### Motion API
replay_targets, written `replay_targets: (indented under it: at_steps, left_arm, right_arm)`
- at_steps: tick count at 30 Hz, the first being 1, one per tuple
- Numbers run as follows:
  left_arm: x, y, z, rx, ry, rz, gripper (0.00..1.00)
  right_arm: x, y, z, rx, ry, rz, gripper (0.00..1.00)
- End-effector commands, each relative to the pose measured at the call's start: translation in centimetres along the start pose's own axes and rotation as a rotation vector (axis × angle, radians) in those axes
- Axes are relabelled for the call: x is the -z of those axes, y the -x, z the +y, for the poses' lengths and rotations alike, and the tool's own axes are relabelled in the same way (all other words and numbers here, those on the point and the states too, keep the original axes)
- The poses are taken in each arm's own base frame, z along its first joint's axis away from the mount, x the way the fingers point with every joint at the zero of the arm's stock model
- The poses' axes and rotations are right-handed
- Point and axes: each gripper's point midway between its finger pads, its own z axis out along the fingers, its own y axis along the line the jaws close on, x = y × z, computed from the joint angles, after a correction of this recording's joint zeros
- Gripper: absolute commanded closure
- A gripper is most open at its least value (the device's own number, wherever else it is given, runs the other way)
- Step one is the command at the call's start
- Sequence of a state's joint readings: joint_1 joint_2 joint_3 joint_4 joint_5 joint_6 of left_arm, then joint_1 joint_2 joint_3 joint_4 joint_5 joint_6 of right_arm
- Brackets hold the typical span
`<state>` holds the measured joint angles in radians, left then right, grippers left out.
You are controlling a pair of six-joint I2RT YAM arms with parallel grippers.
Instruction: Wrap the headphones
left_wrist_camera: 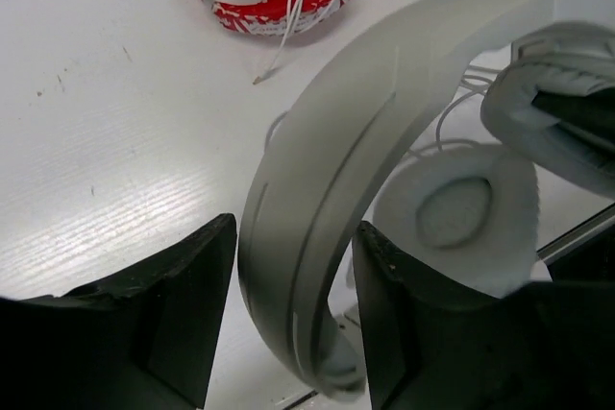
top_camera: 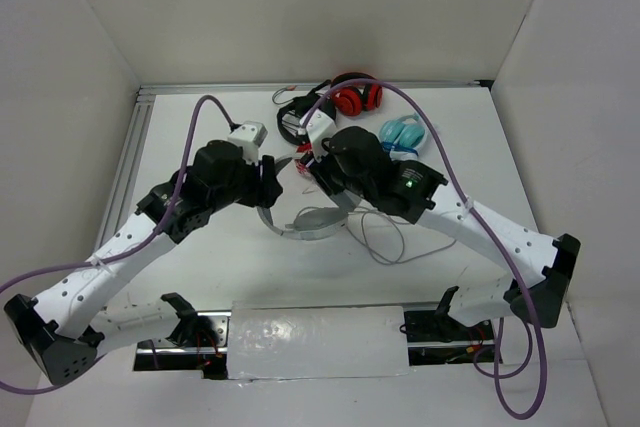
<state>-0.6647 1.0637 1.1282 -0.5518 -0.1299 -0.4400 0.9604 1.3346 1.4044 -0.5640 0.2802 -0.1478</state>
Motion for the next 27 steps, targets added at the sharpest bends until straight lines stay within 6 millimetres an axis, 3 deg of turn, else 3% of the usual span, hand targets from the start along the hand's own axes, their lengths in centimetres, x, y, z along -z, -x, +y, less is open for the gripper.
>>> replay_targets:
  at_steps: [1, 9, 14, 17, 22, 23, 24, 27]
  left_arm:
    - [0.9, -0.6, -0.5, -0.022, -0.037, 0.007, 0.37]
    - [0.7, -4.0, -0.1, 0.006, 0.075, 0.130, 0.44]
    - [0.0, -4.6, 0.3, 0.040, 0.188, 0.185, 0.67]
    - [-0.2, -4.2, 0.4, 0.055, 0.238, 0.190, 0.76]
    - [-0.6, -3.5, -0.1, 0.030, 0.238, 0.178, 0.73]
    - [-0.6, -3.5, -0.2, 0.020, 0.229, 0.177, 0.71]
    - [-0.7, -3.5, -0.3, 0.013, 0.222, 0.176, 0.62]
    - [-0.7, -3.3, -0.5, 0.017, 0.214, 0.163, 0.59]
  right_arm:
    - [2.1, 3.8, -1.7, -0.015, -0.031, -0.105, 1.00]
    - [1.4, 3.9, -2.5, 0.010, -0.065, -0.087, 1.00]
    - [0.7, 3.5, -1.8, 0.032, -0.037, -0.064, 1.00]
    - [0.4, 2.7, -1.6, 0.055, -0.045, -0.042, 1.00]
    - [0.2, 1.8, -1.1, 0.073, -0.033, -0.029, 1.00]
    - [0.1, 1.6, -1.0, 0.077, -0.027, -0.029, 1.00]
    - [0.1, 1.7, -0.7, 0.084, -0.012, -0.034, 1.00]
    - [0.3, 1.8, -0.5, 0.089, 0.007, -0.040, 1.00]
